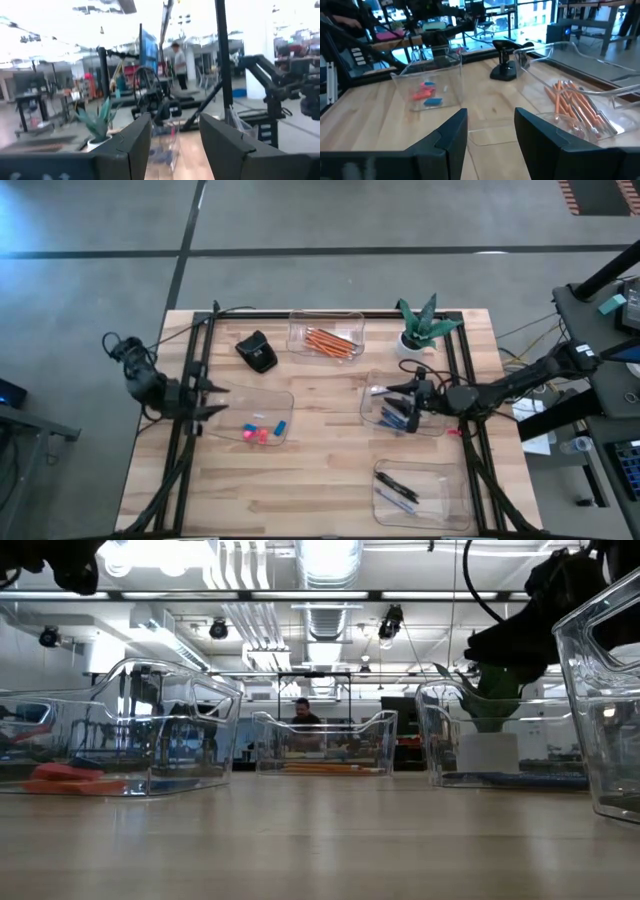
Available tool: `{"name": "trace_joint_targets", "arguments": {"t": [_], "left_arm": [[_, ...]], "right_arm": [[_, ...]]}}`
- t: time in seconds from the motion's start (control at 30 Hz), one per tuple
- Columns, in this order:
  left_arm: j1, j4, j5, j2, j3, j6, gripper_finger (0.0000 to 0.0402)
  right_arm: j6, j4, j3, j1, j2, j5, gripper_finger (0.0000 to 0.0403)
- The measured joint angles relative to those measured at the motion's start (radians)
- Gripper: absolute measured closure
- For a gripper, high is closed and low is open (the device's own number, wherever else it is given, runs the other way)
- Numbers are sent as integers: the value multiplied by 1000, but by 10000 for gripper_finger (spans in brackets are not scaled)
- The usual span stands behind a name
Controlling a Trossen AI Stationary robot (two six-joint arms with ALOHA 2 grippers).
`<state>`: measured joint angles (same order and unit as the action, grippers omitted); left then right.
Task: Sort crayons/erasers/pens/pencils in bins
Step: Return to Home Position
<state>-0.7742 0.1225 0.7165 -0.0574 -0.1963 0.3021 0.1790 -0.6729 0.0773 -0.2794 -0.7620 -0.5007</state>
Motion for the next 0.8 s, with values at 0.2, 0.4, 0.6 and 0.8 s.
{"name": "trace_joint_targets", "arguments": {"t": [0.2,0.4,0.6,0.8], "left_arm": [[0,184,-14,34,111,50,249],[0,330,-58,34,178,46,249],[0,341,-60,32,188,22,249],[0,340,-37,28,188,21,249]], "right_arm": [[-13,-88,-55,0,0,1,248],[-11,-112,-65,0,-2,1,248],[-30,-110,-65,1,-6,1,248],[4,-83,-66,1,-6,1,248]]}}
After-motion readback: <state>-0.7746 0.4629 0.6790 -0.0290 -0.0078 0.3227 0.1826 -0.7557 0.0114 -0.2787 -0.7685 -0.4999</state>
